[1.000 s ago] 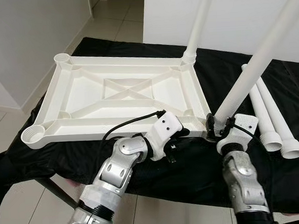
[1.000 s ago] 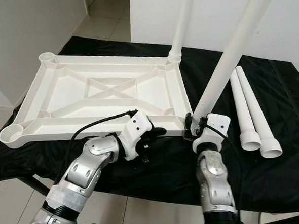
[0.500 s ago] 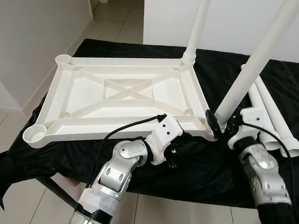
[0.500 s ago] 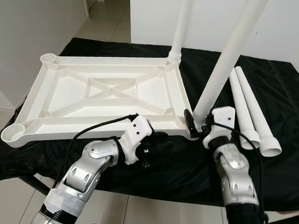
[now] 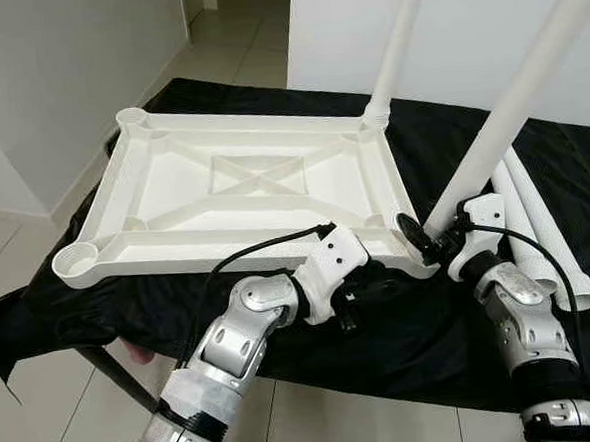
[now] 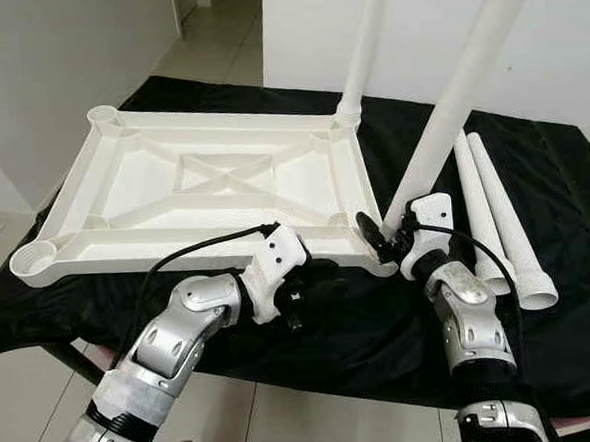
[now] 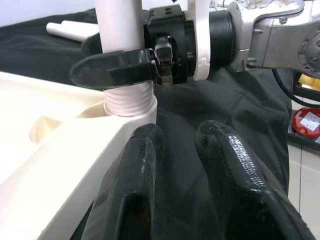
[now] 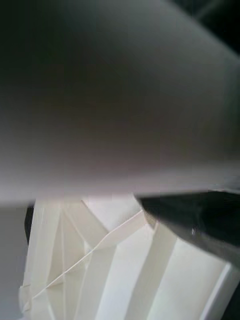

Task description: Building children table

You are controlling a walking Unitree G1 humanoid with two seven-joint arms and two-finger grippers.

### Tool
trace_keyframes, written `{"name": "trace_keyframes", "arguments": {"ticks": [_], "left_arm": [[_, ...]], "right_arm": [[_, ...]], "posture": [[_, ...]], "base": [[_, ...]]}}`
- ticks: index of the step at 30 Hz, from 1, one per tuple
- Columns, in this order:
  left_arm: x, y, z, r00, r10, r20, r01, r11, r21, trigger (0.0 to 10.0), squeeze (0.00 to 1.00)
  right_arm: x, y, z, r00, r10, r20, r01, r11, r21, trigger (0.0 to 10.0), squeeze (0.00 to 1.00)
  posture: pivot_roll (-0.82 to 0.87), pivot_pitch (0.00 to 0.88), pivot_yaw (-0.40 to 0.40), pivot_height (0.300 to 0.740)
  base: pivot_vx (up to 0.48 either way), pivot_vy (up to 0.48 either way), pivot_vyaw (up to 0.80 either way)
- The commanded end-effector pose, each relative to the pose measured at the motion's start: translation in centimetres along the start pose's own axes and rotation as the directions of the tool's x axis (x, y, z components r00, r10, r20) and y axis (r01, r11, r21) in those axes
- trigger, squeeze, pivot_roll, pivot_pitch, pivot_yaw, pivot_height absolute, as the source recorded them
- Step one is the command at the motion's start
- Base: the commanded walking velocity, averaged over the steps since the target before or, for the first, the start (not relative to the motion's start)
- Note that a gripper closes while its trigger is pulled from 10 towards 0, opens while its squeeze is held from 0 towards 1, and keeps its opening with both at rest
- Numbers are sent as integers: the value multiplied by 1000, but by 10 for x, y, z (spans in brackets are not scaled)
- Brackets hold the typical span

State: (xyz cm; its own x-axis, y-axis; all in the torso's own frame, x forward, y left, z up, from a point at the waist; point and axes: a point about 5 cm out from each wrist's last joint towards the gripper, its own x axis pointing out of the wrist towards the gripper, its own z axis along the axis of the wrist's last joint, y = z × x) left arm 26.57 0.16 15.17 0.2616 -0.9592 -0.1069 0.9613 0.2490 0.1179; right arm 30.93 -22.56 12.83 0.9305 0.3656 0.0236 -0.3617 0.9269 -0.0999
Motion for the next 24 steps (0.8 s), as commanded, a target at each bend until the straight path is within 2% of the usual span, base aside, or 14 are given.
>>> {"name": "trace_keyframes", "arguments": {"ticks": [1,6,7,12,15,24], "left_arm": [[2,0,1,1000,-2,5,2,1000,2,10000,0],[1,-1,2,1000,6,8,-6,1000,-3,10000,0],[1,-1,2,1000,6,8,-6,1000,-4,10000,0],[2,-1,2,1000,3,7,-3,1000,-5,10000,0],[2,-1,2,1000,2,7,-2,1000,-6,10000,0],[4,-1,4,1000,-7,13,7,1000,-6,10000,0]], "right_arm": [[0,4,-8,999,31,-33,-31,999,9,0,0],[-7,4,-21,996,48,-74,-45,998,42,0,0],[-8,5,-24,996,37,-83,-33,998,50,10000,0],[-8,4,-29,995,-19,-99,27,996,83,10000,0],[-8,3,-32,991,-70,-112,80,993,85,10000,0],[-5,3,-39,978,-135,-159,150,985,88,10000,0]], "posture": [[53,0,-49,740],[50,0,-48,740],[48,0,-47,740],[42,0,-45,740],[42,0,-45,740],[32,0,-44,740]], "base": [[0,0,0],[0,0,0],[0,0,0],[0,0,0],[0,0,0],[0,0,0]]}}
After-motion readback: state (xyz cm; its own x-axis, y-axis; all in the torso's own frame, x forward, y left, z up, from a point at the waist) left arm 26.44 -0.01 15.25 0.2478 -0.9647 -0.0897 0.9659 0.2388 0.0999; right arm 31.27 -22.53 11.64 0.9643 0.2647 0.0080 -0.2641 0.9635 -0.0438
